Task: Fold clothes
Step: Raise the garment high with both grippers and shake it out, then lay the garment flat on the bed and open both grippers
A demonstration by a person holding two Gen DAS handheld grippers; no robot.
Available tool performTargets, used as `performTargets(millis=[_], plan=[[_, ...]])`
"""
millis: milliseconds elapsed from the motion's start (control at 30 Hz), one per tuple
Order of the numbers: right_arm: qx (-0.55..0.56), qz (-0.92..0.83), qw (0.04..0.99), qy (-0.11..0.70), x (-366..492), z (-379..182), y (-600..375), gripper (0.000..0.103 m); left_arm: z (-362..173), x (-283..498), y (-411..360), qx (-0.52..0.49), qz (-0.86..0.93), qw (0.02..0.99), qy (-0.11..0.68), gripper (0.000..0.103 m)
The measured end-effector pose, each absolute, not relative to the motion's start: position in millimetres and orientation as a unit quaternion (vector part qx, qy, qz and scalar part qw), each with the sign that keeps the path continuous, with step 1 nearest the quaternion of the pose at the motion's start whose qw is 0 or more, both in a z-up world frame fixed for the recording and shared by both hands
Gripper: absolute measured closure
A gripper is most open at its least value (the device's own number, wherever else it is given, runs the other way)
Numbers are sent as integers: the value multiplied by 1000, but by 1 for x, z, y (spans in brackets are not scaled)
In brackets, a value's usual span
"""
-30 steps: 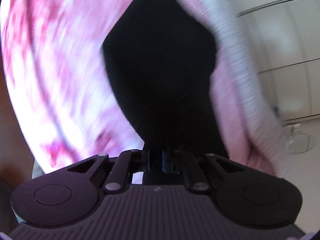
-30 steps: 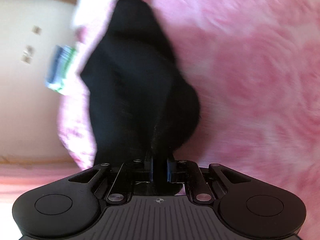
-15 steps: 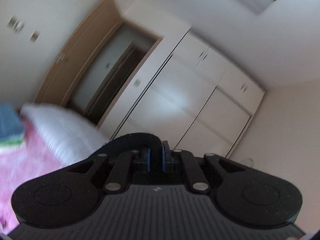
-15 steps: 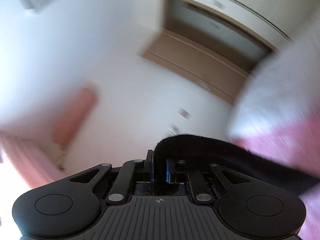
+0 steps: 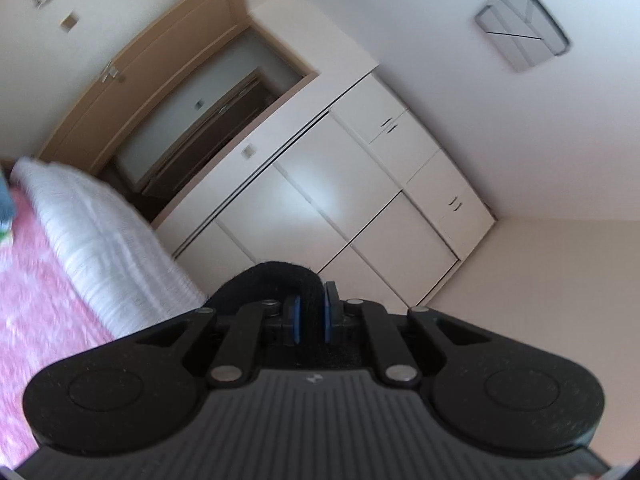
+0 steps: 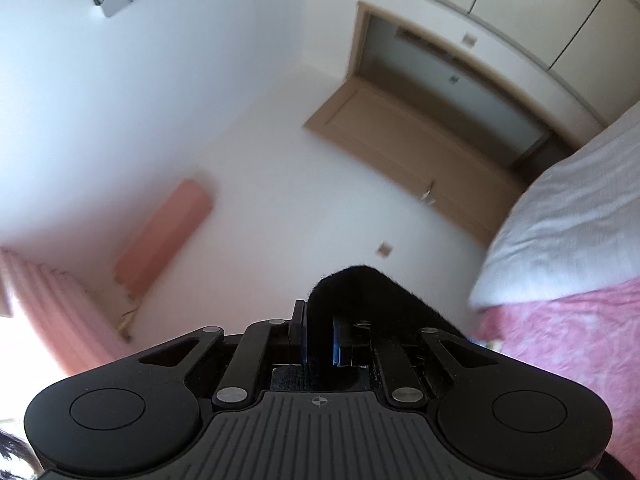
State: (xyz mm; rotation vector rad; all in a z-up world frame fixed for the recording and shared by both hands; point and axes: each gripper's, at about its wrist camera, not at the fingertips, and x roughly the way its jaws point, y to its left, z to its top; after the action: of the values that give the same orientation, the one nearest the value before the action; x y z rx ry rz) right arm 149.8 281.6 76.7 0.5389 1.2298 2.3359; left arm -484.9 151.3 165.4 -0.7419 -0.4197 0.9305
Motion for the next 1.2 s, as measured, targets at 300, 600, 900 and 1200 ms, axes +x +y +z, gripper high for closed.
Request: performTargets(millis=[300,600,900,1200], plan=[[152,778,309,526,126,25,377,94,129,-486,277,-392,462,789,-105,96],[187,836,294,423,83,83,495,94,154,-489,318,-309,497,802,-116,96],[137,857,251,429,103,18,460,94,109,-468,240,-276,523,802,-79,95],[-229,642,415,603,163,-276,361,91,-208,-408,133,-522,568,590,239,98]])
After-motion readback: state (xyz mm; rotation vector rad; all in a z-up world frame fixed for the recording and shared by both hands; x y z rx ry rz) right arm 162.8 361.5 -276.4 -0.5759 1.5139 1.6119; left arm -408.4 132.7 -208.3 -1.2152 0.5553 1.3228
